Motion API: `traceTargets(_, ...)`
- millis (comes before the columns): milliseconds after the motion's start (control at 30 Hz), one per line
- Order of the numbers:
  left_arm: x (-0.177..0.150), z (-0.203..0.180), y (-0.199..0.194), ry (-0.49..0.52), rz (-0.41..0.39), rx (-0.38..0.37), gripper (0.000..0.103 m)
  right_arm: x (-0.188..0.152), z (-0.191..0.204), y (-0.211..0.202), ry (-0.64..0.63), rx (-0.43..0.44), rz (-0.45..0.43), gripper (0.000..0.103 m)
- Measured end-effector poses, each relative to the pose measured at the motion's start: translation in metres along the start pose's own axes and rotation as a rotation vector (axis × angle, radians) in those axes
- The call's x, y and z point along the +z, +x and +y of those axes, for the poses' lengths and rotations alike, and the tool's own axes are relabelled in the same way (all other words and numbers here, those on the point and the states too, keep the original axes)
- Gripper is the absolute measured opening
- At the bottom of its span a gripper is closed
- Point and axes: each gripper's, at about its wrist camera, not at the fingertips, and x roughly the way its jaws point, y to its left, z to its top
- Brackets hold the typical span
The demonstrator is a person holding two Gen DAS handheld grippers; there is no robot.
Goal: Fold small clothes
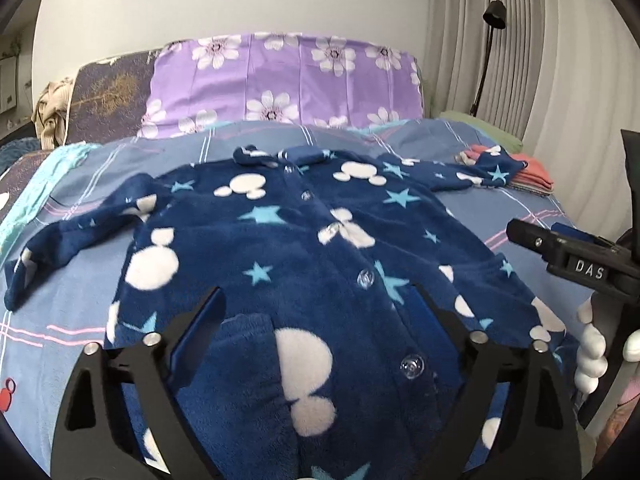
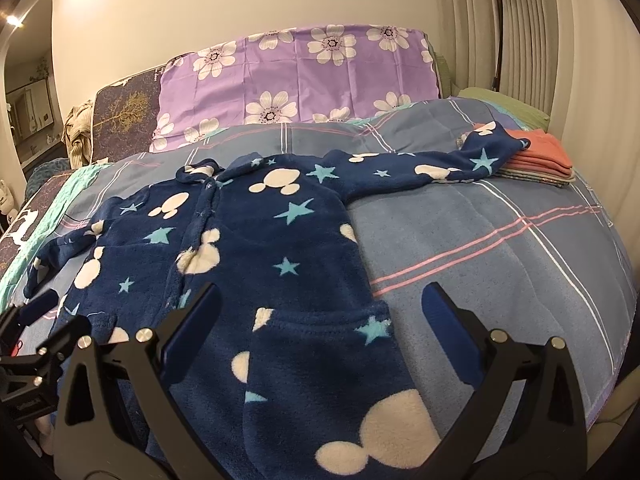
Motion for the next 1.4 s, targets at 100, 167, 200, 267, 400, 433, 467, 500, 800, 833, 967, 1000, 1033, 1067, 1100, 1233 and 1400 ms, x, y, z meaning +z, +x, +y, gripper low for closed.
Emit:
traceTargets(100,-0.002,-0.001,0.001,0.007,0.006,0.018,0.09,0.0,0.0,0.0,0.0,0.001,0.001,0.101)
traceTargets(167,-0.003,-0.002,0.0,0.015,0.004,0.026,0.09,0.0,0.0,0.0,-0.001,0.003,0.001,0.101)
traceTargets(200,-0.004,-0.003,-0.001,0.021,0.004,0.028,0.09,-0.001,0.0,-0.001,-0.002,0.003,0.001,0.101)
traceTargets(267,-0.004,-0.003,-0.002,0.029,0.004,0.036,0.09,-0.001,0.001,-0.001,-0.004,0.004,0.002,0.101)
traceTargets(400,-0.003,-0.002,-0.002,0.023,-0.008,0.067,0.09,-0.002,0.002,-0.001,-0.005,0.008,0.006,0.101)
traceTargets(433,-0.002,-0.002,-0.002,0.022,-0.007,0.076,0.09,-0.003,0.003,-0.001,-0.007,0.01,0.006,0.101)
traceTargets(467,-0.001,-0.002,-0.001,0.023,-0.007,0.086,0.09,-0.003,0.003,-0.002,-0.008,0.013,0.005,0.101)
traceTargets(500,-0.001,-0.002,-0.002,0.026,-0.005,0.101,0.09,-0.004,0.003,-0.003,-0.009,0.016,0.004,0.101)
traceTargets(800,-0.001,-0.001,-0.004,0.038,-0.002,0.149,0.09,-0.004,0.01,-0.004,-0.03,0.035,0.003,0.101)
traceTargets(833,-0.001,-0.001,-0.004,0.038,-0.001,0.152,0.09,-0.005,0.011,-0.004,-0.032,0.036,0.002,0.101)
traceTargets(967,-0.001,-0.002,-0.005,0.042,-0.005,0.157,0.09,-0.005,0.014,-0.005,-0.039,0.04,0.001,0.101)
traceTargets(1000,-0.001,-0.002,-0.006,0.042,-0.005,0.156,0.09,-0.005,0.014,-0.005,-0.039,0.04,0.001,0.101)
traceTargets(1033,-0.001,-0.002,-0.006,0.042,-0.003,0.155,0.09,-0.005,0.015,-0.005,-0.041,0.04,0.001,0.101)
traceTargets(1067,-0.001,-0.002,-0.005,0.043,-0.003,0.157,0.09,-0.005,0.016,-0.005,-0.044,0.04,0.001,0.101)
traceTargets(1100,-0.001,-0.002,-0.006,0.044,-0.001,0.157,0.09,-0.005,0.017,-0.005,-0.045,0.041,0.001,0.101)
traceTargets(1233,-0.003,-0.003,-0.006,0.045,0.004,0.15,0.09,-0.007,0.02,-0.005,-0.053,0.044,0.002,0.101)
traceTargets(1400,-0.004,-0.004,-0.006,0.045,0.008,0.143,0.09,-0.007,0.023,-0.004,-0.057,0.045,0.004,0.101)
